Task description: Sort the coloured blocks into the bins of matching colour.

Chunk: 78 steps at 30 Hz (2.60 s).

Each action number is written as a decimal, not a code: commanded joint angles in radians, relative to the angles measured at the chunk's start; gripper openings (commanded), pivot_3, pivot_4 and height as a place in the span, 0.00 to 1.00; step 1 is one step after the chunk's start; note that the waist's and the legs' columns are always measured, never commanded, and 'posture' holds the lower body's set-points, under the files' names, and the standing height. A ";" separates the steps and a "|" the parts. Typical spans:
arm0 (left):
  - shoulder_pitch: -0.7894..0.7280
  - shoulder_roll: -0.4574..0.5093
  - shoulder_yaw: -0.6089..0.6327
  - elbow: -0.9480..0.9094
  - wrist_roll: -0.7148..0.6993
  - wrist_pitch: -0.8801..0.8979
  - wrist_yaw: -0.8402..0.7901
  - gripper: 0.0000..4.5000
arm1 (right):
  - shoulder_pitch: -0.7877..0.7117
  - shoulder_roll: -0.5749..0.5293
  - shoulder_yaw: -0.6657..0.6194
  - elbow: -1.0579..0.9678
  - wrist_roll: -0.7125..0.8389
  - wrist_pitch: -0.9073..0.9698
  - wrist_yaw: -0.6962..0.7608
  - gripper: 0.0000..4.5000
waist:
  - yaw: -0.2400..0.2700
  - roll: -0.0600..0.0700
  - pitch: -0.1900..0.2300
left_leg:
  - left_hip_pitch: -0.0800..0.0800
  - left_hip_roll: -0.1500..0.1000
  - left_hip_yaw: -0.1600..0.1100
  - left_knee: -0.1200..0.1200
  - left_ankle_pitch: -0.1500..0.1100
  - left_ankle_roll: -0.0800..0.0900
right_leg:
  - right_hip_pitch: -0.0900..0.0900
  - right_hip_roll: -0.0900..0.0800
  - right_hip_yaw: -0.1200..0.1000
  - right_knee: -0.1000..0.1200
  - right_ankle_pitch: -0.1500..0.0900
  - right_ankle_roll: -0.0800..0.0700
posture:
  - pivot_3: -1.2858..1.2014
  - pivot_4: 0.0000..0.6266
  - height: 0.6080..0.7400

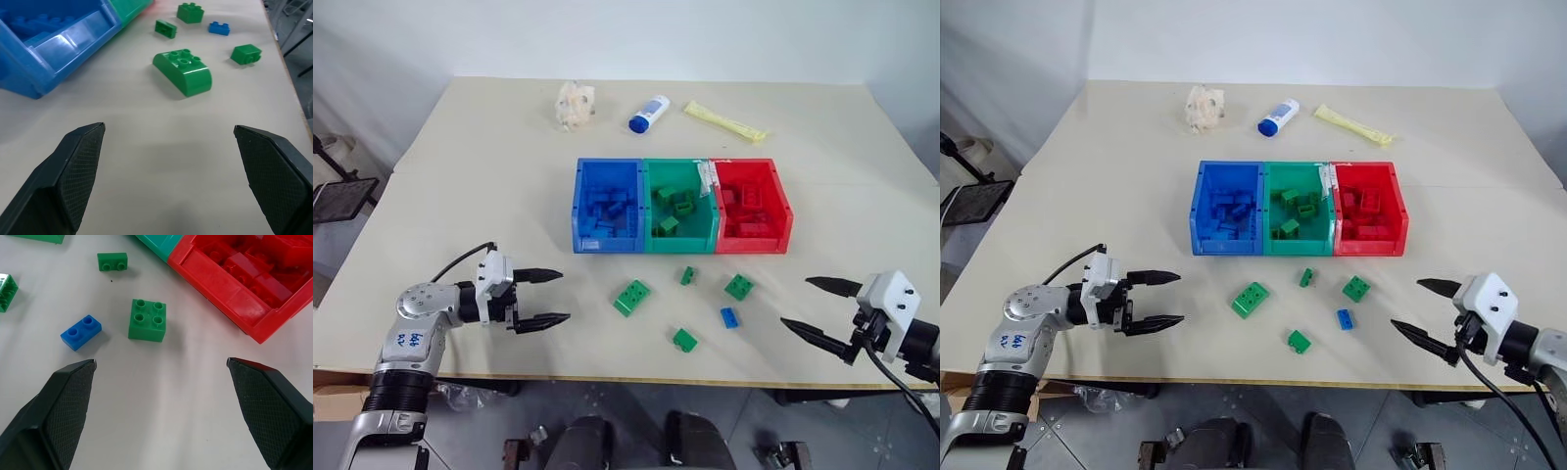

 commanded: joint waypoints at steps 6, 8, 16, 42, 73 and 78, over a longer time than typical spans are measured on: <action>-0.032 -0.026 0.015 -0.027 -0.015 0.034 0.083 1.00 | -0.064 -0.038 0.003 -0.044 0.000 0.101 -0.050 1.00 | 0.001 0.000 0.000 | 0.000 0.000 0.000 0.001 0.000 0.000 | 0.000 0.000 0.000 0.000 0.000 0.000 | 0.52 0.24 1.00; -0.031 -0.029 0.012 -0.034 -0.015 0.038 0.090 1.00 | -0.056 -0.079 0.013 -0.058 -0.008 0.183 -0.053 1.00 | 0.001 0.000 0.000 | 0.000 0.000 0.000 0.001 0.000 0.000 | 0.000 0.000 0.000 0.000 0.000 0.000 | 0.52 0.24 1.00; -0.046 -0.039 -0.007 0.022 -0.006 -0.063 0.015 1.00 | 0.104 -0.115 -0.190 -0.085 0.003 0.223 0.034 1.00 | 0.006 0.000 0.000 | 0.000 -0.001 -0.002 0.001 0.000 0.000 | 0.002 0.000 -0.001 -0.001 0.000 0.000 | 0.52 0.24 1.00; 0.187 -0.019 0.037 -0.273 -0.137 0.058 -0.008 1.00 | -0.300 -0.042 0.293 -0.077 -0.039 0.336 -0.022 1.00 | -0.003 0.000 0.000 | 0.000 0.003 -0.006 0.001 -0.002 -0.002 | 0.006 -0.001 -0.002 -0.008 0.000 -0.002 | 0.52 0.24 1.00; 0.113 -0.071 0.035 -0.165 -0.128 -0.071 -0.020 1.00 | -0.489 0.077 0.309 -0.051 -0.022 0.371 -0.111 0.33 | -0.001 0.000 0.000 | 0.000 0.003 -0.006 0.001 -0.002 -0.002 | 0.005 0.001 -0.003 -0.006 0.000 -0.002 | 0.52 0.24 1.00; 0.068 -0.097 0.006 -0.095 -0.095 -0.137 -0.037 1.00 | -0.682 0.131 0.357 0.020 -0.036 0.403 -0.172 0.33 | -0.008 0.000 0.000 | 0.001 0.003 -0.005 0.001 -0.002 -0.002 | 0.005 0.001 -0.002 -0.006 0.000 -0.002 | 0.52 0.24 1.00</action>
